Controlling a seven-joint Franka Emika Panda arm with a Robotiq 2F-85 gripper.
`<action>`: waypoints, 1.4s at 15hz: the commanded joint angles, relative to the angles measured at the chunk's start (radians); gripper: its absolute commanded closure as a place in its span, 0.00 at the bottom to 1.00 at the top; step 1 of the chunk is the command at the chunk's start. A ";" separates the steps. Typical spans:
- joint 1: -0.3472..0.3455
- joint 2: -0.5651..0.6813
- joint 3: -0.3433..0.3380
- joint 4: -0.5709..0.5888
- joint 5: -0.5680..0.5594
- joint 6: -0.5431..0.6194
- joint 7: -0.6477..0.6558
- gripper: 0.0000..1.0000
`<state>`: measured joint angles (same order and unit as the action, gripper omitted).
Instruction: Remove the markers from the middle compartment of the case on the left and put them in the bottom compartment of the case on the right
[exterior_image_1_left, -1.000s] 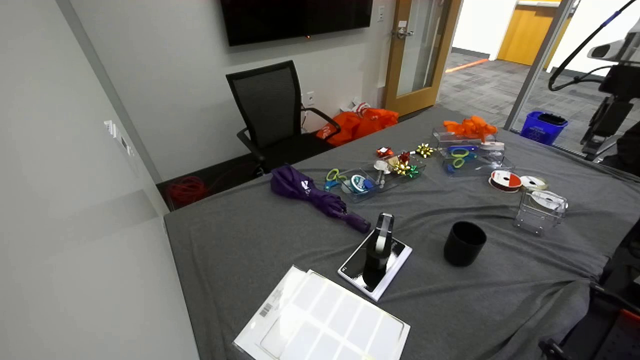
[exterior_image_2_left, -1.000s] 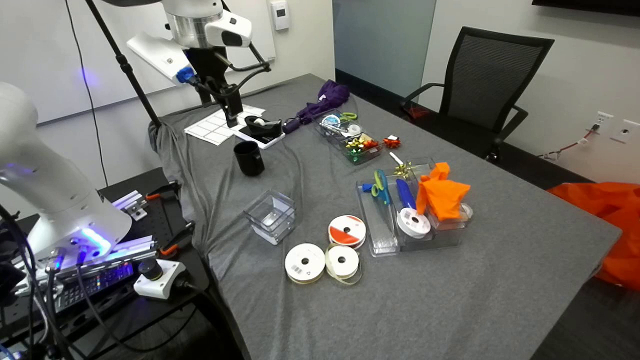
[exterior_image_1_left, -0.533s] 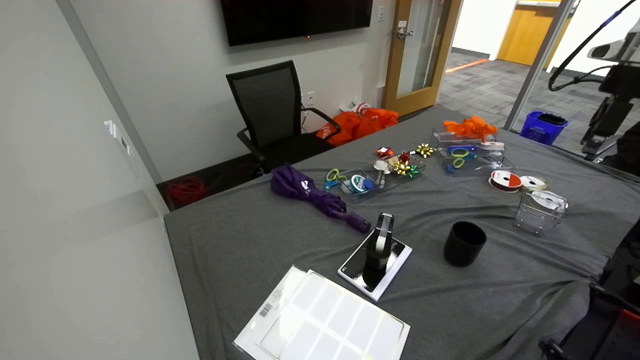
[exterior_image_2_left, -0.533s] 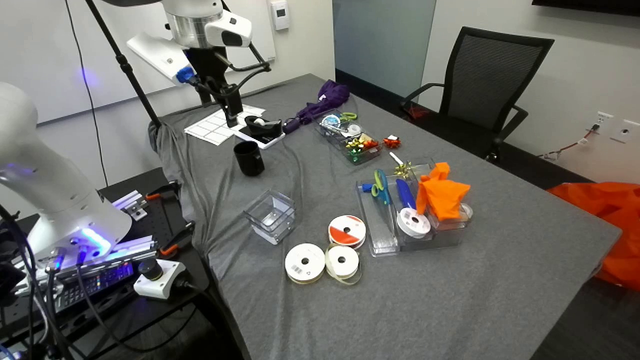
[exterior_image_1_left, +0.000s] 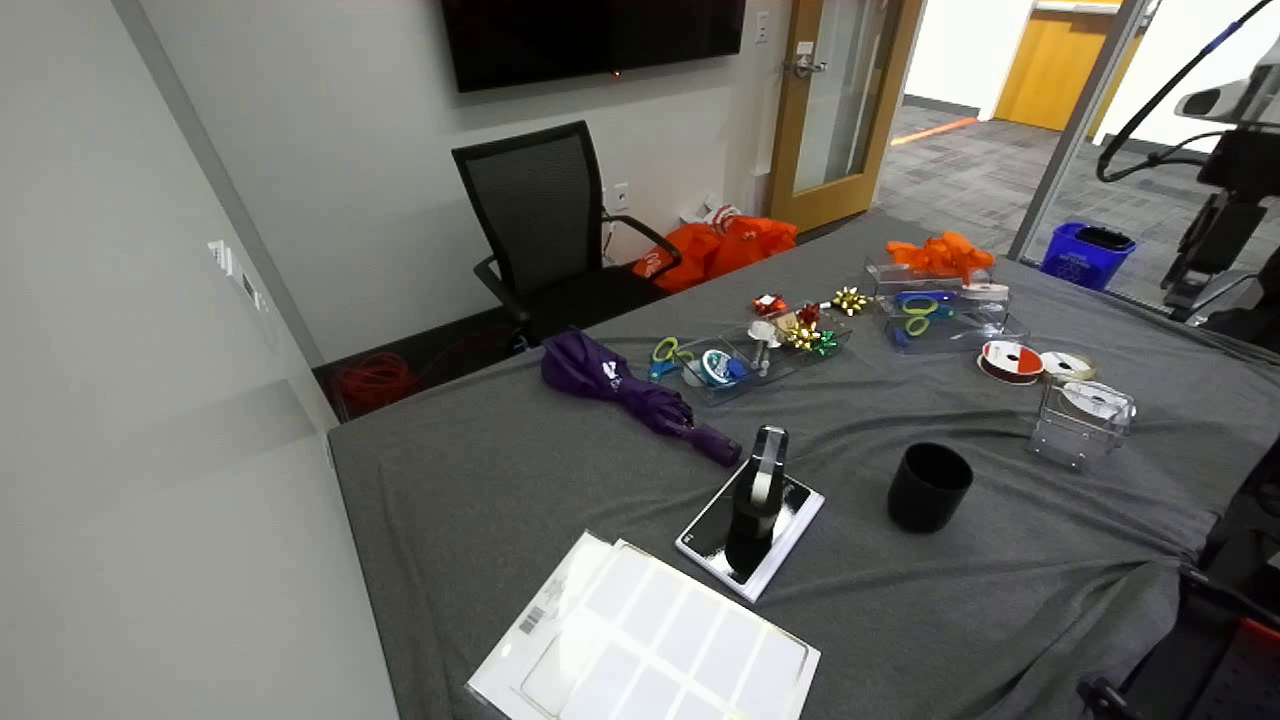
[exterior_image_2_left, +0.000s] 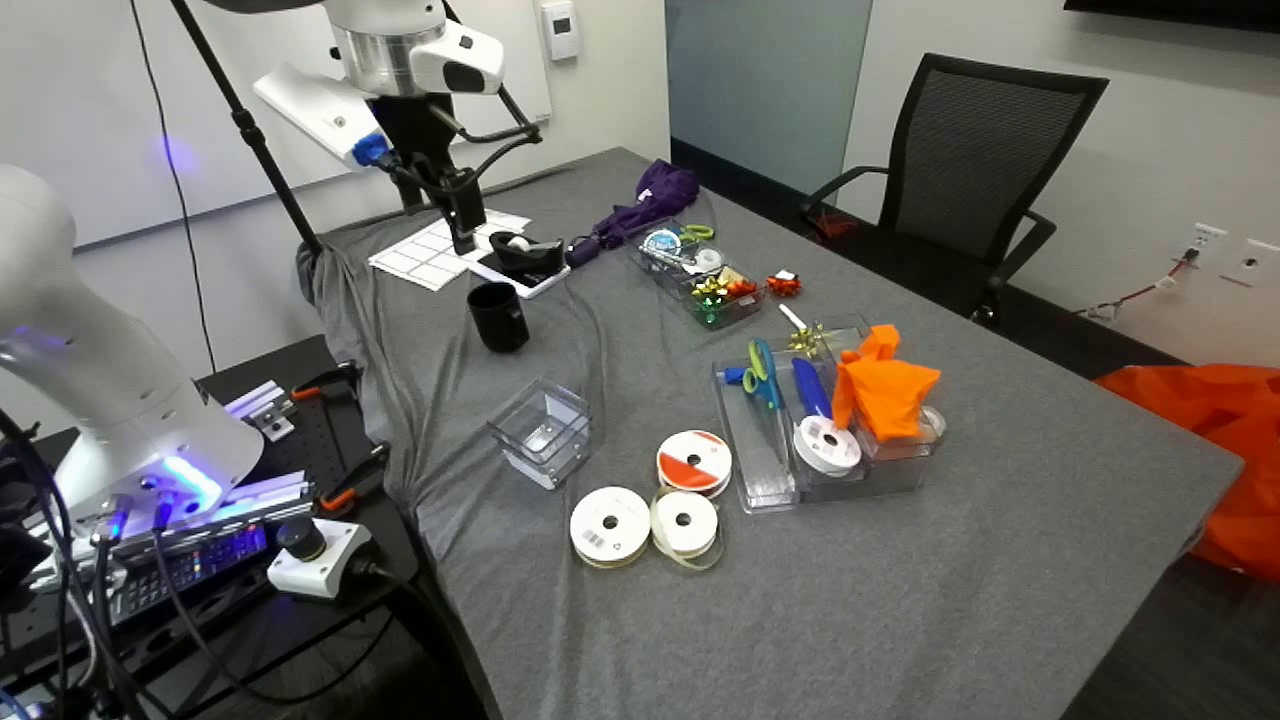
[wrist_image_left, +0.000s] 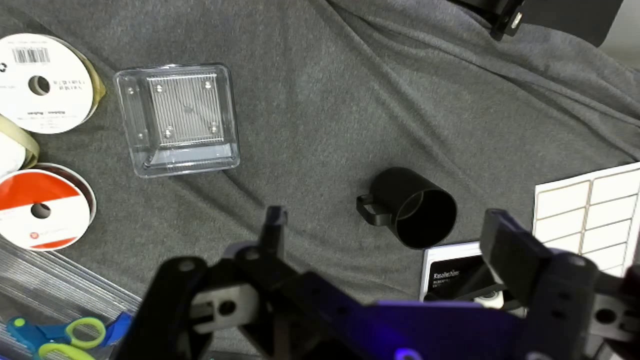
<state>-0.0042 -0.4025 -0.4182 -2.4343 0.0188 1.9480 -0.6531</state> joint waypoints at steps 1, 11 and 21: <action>-0.045 0.008 0.041 0.001 0.018 -0.002 -0.015 0.00; -0.028 0.244 0.097 0.248 0.292 0.034 0.123 0.00; -0.063 0.613 0.243 0.557 0.696 0.206 0.444 0.00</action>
<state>-0.0334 0.1088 -0.2410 -1.9797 0.6430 2.1281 -0.3415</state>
